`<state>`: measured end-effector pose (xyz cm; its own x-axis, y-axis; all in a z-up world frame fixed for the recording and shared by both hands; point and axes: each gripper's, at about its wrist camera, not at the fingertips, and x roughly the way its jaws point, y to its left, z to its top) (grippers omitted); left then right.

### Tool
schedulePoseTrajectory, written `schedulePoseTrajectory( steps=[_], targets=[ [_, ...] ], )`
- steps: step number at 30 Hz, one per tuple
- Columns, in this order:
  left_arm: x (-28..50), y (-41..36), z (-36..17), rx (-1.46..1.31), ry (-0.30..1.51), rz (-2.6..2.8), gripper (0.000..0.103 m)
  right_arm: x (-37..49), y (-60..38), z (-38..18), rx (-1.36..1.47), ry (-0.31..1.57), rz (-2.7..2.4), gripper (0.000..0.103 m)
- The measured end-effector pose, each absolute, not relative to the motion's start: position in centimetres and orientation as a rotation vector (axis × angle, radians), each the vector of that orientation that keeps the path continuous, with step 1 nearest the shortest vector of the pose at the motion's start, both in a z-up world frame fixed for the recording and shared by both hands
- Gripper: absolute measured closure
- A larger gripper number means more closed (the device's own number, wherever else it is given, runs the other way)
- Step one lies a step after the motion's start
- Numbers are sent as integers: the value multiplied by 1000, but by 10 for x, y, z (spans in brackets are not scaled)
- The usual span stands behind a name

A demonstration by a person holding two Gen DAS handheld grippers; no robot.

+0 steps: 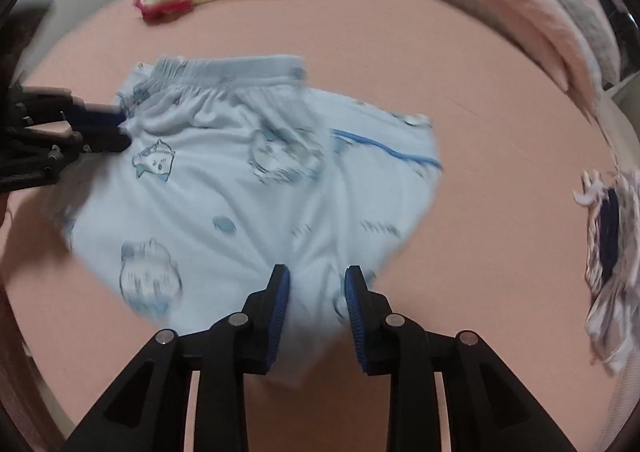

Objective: Fold clothes

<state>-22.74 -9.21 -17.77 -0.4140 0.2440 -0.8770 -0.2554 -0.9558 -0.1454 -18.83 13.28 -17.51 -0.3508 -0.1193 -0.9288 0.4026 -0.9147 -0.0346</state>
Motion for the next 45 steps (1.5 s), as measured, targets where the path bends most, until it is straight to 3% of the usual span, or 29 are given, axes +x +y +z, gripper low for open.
schedulePoseTrajectory(
  steps=[1,3,5,7,9,12,17,18,19,20,21,23,25,33,37,43,45],
  targets=[
    [-224,-102,-174,-1505,-64,2437,74,-185,150,-172,1594,283,-2343,52],
    [-216,-133,-172,-1449,-374,2414,67,-178,183,-162,1648,104,-2424,51],
    [-217,-150,-183,-1459,-602,2317,50,-174,198,-155,1647,-61,-2414,49],
    [-216,-158,-190,-1480,-718,2262,50,-172,202,-152,1633,-245,-2330,46],
    [-212,-155,-188,-1501,-684,2295,50,-174,187,-159,1644,-305,-2274,41],
    [-204,-139,-187,-1520,-603,2311,50,-175,165,-172,1700,-139,-2376,41],
    [-200,-125,-189,-1480,-542,2308,50,-172,152,-182,1668,-124,-2444,42],
    [-202,-123,-190,-1465,-555,2295,50,-171,151,-180,1652,-126,-2448,53],
    [-198,-121,-187,-1462,-548,2295,50,-170,149,-177,1637,-127,-2452,76],
    [-194,-118,-185,-1460,-540,2295,55,-168,149,-174,1628,-126,-2458,83],
    [-190,-116,-183,-1457,-533,2295,63,-166,148,-172,1619,-125,-2464,87],
    [-181,-111,-178,-1452,-519,2294,89,-161,147,-167,1601,-123,-2475,92],
    [-173,-106,-173,-1446,-504,2294,90,-156,146,-161,1583,-121,-2485,94],
    [-139,-85,-155,-1424,-447,2291,91,-116,167,-136,1550,-105,-2490,95],
    [-107,-75,-151,-1442,-504,2220,91,-70,210,-127,1562,-222,-2455,95],
    [-96,-63,-175,-1655,-243,2329,82,-24,244,-161,1652,-374,-2379,90],
    [-89,-78,-167,-1621,-392,2360,82,-20,250,-165,1641,-449,-2387,85]
  ],
)
